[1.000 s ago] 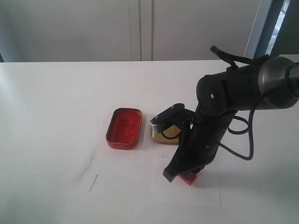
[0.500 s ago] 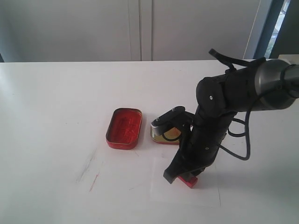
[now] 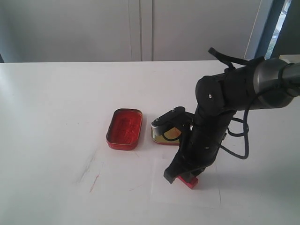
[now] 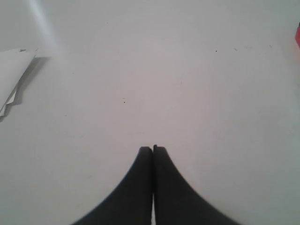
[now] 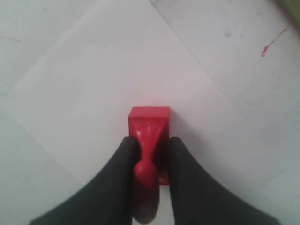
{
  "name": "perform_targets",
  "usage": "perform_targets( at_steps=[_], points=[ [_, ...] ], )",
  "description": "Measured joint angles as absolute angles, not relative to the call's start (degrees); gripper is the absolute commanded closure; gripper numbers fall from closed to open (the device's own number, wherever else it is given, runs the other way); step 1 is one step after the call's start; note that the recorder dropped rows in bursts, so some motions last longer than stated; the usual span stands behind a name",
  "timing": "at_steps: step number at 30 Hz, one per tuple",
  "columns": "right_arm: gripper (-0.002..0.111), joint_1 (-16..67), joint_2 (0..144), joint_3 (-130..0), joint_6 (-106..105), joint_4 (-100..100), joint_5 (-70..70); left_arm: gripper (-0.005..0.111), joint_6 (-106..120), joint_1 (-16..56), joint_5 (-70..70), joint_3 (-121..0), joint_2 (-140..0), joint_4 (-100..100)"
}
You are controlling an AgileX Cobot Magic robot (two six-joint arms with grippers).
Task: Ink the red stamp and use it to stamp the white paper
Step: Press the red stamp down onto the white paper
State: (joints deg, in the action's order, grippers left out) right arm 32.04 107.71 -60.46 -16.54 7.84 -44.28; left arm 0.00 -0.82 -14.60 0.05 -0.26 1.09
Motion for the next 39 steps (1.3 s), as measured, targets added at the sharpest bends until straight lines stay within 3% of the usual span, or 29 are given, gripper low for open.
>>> perform_targets(
  at_steps=[39],
  points=[
    [0.108, 31.9, 108.2, -61.0, -16.5, 7.8, -45.1, 0.107, 0.0, -0.8, -14.6, 0.1, -0.3, 1.1]
  ],
)
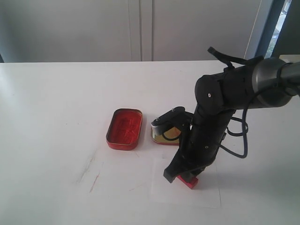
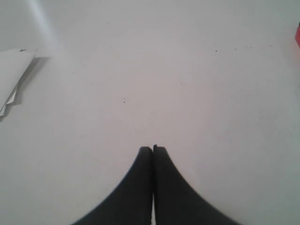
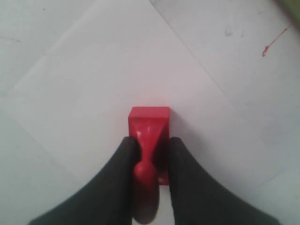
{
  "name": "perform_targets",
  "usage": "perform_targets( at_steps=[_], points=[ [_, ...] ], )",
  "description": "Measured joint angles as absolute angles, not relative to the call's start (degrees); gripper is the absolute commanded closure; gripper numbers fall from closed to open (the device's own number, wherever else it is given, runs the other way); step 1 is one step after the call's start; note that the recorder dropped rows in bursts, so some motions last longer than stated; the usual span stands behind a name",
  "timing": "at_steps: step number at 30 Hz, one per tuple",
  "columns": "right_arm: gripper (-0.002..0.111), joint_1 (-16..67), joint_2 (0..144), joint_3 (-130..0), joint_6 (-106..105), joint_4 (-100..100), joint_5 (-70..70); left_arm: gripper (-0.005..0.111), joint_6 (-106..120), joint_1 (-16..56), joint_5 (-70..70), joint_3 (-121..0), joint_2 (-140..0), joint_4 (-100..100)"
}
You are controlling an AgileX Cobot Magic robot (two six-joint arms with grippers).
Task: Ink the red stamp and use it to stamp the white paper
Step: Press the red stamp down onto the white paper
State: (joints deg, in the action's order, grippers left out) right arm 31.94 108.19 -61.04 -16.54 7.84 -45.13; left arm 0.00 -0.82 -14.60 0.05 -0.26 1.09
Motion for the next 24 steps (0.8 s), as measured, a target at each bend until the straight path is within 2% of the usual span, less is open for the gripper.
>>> perform_targets(
  at_steps=[24],
  points=[
    [0.108, 31.9, 105.3, -59.5, -14.6, 8.0, -43.4, 0.107, 0.0, -0.8, -14.6, 0.1, -0.3, 1.1]
  ],
)
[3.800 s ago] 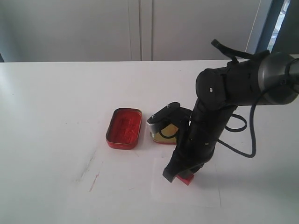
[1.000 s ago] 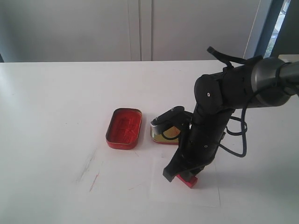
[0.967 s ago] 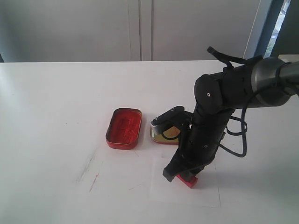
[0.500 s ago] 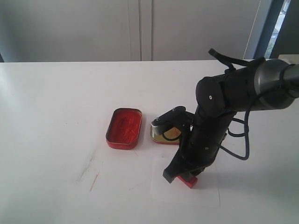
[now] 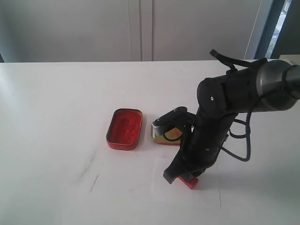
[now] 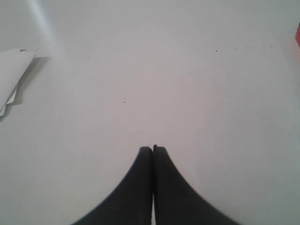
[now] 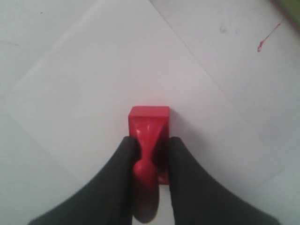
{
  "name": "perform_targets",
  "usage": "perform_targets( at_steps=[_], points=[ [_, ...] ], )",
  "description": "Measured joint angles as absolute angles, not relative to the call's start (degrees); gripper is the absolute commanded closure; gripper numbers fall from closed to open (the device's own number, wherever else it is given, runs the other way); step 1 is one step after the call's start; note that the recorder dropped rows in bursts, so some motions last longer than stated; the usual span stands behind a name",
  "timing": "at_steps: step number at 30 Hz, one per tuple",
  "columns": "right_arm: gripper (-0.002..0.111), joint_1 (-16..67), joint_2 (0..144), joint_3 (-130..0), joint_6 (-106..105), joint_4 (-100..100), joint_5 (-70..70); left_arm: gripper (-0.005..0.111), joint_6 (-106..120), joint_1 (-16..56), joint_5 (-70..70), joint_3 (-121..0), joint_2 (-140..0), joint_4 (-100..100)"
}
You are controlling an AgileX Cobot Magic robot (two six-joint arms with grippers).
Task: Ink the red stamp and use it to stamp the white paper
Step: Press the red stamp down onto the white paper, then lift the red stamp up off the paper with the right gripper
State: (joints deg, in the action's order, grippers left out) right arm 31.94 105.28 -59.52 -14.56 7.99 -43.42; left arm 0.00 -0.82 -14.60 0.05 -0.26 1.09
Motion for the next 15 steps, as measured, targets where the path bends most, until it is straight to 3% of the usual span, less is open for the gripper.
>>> perform_targets(
  at_steps=[15],
  points=[
    [0.108, 32.0, 102.7, -58.8, -14.1, 7.9, -44.3, 0.107, 0.0, -0.8, -14.6, 0.1, -0.3, 1.1]
  ],
)
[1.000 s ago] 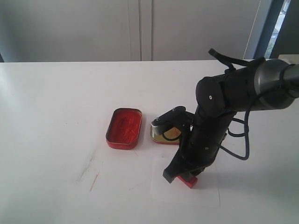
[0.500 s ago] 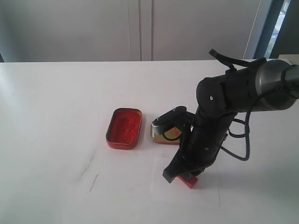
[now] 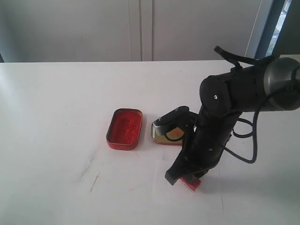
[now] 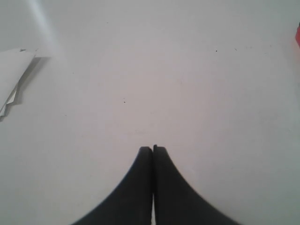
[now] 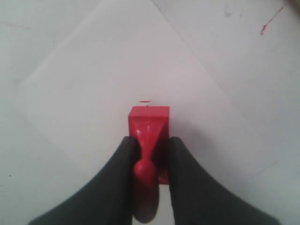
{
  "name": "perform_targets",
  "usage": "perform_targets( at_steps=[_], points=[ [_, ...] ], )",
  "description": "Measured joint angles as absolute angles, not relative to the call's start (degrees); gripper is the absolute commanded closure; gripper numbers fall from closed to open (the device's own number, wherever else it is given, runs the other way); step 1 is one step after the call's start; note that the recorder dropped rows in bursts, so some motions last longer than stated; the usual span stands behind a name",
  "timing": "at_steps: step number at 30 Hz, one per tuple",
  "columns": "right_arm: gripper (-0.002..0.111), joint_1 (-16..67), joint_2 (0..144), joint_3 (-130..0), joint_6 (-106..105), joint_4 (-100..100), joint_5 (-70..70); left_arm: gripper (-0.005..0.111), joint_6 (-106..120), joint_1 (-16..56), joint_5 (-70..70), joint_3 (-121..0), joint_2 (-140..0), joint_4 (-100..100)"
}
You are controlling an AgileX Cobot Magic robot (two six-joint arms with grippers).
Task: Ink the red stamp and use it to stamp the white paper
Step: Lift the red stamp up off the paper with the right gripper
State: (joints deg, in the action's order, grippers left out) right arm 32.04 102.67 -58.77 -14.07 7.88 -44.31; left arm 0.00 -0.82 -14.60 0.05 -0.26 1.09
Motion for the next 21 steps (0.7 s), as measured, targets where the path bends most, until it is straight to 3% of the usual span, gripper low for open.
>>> perform_targets(
  at_steps=[21],
  points=[
    [0.108, 32.0, 96.9, -59.5, -12.8, 7.8, -47.7, 0.107, 0.0, -0.8, -14.6, 0.1, -0.3, 1.1]
  ],
)
